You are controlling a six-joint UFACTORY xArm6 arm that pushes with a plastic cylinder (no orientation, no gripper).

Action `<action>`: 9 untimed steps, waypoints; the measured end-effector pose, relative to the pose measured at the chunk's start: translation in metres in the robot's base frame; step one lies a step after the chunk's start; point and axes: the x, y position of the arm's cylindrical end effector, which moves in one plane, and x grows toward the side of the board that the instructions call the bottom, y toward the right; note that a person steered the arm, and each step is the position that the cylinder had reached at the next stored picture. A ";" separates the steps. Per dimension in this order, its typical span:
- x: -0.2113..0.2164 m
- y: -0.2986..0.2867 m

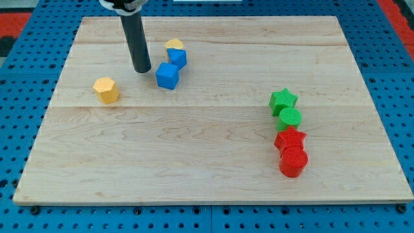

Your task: Make a vertical line of yellow an d blue blocks

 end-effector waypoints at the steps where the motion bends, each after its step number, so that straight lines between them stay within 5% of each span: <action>1: 0.014 0.000; 3: 0.059 0.009; 4: 0.051 0.105; 6: -0.024 0.072; 9: -0.073 0.069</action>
